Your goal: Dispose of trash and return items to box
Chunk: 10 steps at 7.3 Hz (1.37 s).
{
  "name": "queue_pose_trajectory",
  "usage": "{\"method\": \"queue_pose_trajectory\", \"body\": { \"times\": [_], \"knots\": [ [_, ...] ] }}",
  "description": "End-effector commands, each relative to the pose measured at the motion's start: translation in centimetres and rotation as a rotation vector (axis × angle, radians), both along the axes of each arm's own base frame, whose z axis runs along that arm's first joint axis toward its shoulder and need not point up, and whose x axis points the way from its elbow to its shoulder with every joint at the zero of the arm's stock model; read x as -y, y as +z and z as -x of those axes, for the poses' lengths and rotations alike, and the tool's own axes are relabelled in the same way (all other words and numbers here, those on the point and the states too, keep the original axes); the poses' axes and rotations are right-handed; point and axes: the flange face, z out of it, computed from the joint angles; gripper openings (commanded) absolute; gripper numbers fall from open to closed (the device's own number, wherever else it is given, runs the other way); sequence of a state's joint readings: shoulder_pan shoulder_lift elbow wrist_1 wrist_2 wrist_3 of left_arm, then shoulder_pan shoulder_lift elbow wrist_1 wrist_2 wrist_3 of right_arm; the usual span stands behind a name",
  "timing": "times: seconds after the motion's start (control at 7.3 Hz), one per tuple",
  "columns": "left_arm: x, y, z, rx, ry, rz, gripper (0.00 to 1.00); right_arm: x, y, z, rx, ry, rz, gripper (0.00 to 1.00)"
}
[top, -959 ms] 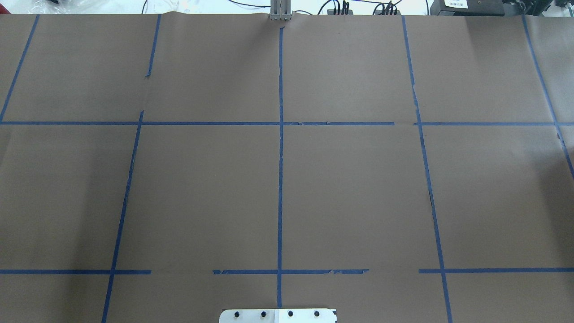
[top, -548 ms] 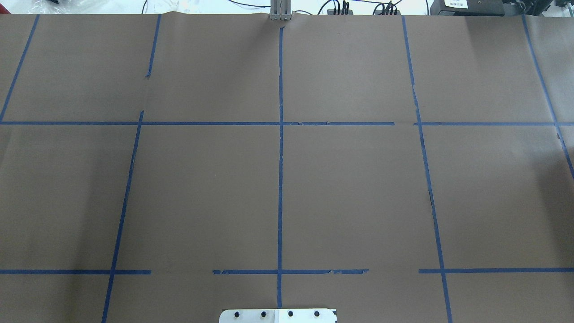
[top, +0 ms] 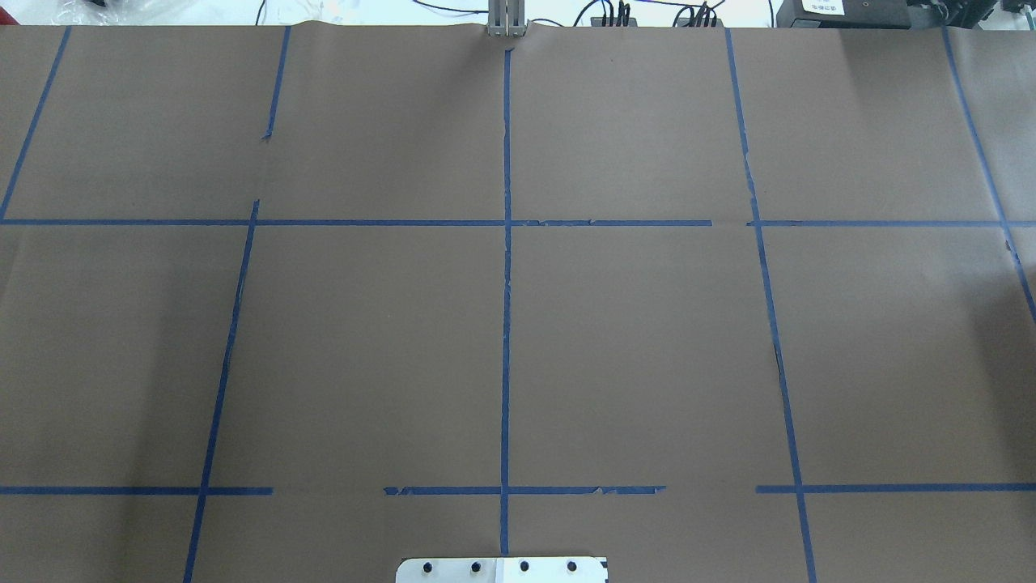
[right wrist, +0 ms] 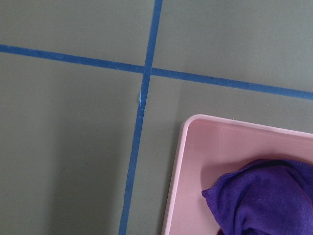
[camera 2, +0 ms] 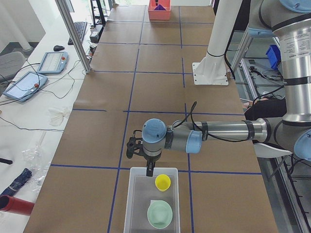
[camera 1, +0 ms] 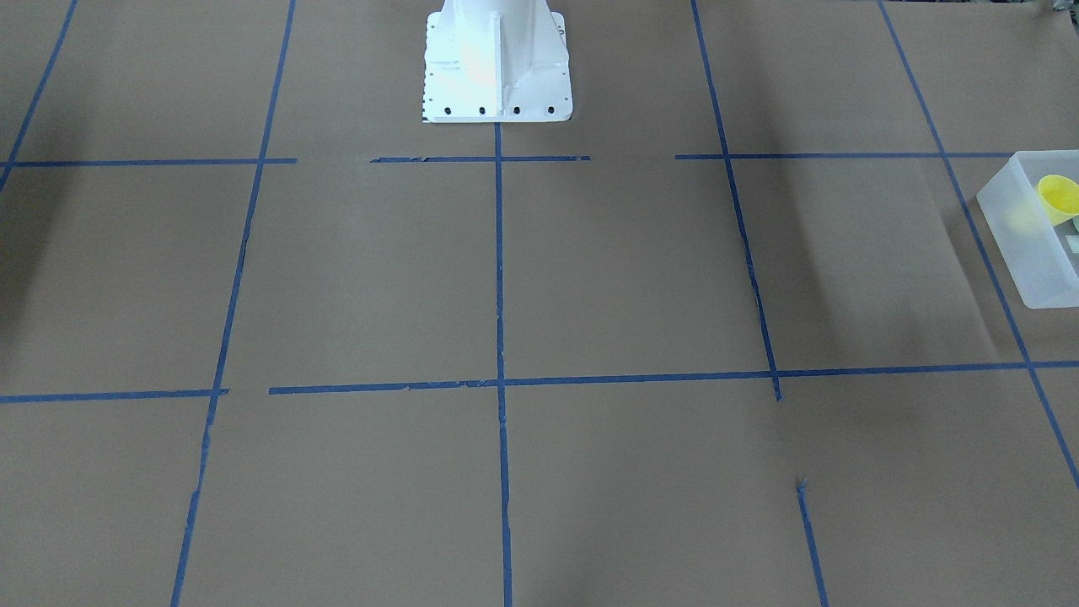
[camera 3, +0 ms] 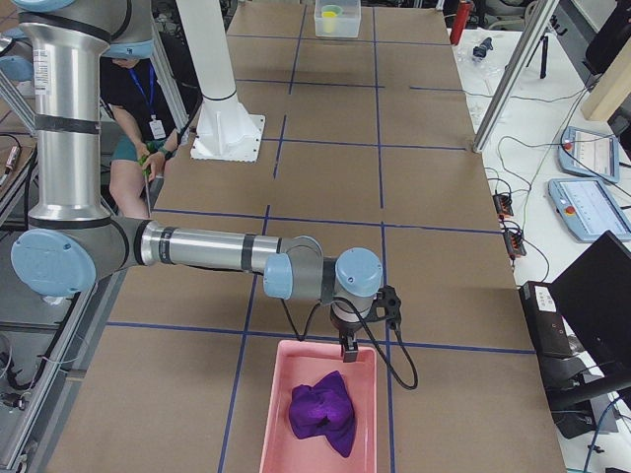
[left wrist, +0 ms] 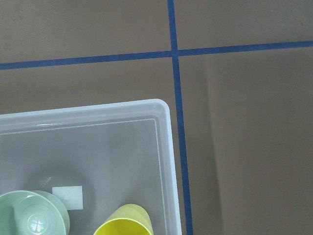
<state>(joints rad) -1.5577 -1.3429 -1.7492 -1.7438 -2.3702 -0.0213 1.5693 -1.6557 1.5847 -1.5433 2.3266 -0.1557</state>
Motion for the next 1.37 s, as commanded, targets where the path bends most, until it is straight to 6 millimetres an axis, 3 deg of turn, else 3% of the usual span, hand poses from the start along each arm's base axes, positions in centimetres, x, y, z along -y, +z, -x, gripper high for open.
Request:
{"method": "queue_pose_trajectory", "body": {
  "times": [0.0,0.68,1.23],
  "knots": [
    [0.0,0.0,0.0,0.0,-0.001,0.001,1.0,-1.7,1.1,0.0,-0.003,-0.002,0.023,1.0],
    [-0.2,-0.2,0.3,-0.003,-0.008,-0.001,1.0,-0.7,-1.9,0.1,-0.012,-0.001,-0.026,1.0],
    [-0.1,-0.4,0.2,-0.006,-0.006,-0.006,1.0,-1.0,-1.7,0.2,-0.006,0.002,-0.023,1.0]
  ]
}}
